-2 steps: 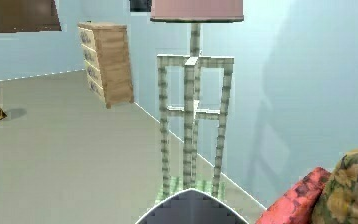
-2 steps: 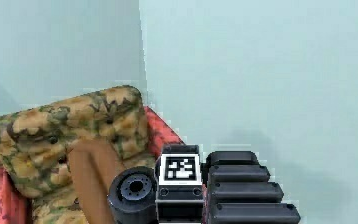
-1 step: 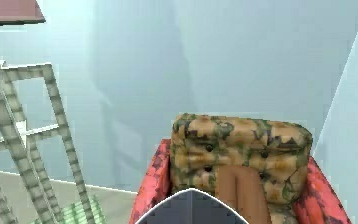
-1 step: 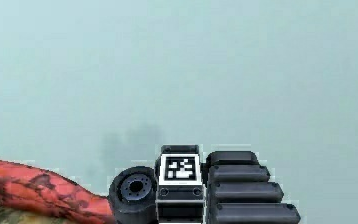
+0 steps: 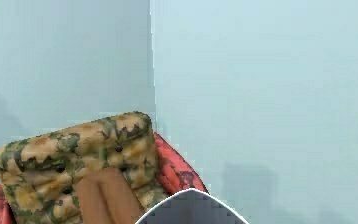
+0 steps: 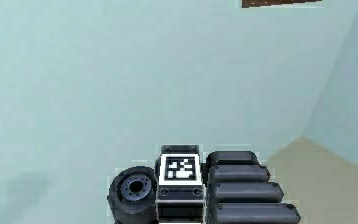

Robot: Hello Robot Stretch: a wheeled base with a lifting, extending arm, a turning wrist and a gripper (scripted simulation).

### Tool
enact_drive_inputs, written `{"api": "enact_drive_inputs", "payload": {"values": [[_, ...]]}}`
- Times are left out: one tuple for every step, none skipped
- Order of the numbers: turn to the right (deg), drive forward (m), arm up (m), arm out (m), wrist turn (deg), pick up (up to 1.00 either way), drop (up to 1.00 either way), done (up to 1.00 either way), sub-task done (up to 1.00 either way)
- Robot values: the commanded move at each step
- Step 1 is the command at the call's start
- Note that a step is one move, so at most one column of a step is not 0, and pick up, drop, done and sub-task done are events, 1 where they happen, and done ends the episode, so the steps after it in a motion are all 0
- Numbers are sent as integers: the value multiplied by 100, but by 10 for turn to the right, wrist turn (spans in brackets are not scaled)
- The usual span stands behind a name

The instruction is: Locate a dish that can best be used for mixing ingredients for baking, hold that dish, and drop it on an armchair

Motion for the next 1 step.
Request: {"api": "enact_drive_inputs", "payload": {"values": [[360, 0, 0, 0, 0, 0, 0, 0, 0]]}}
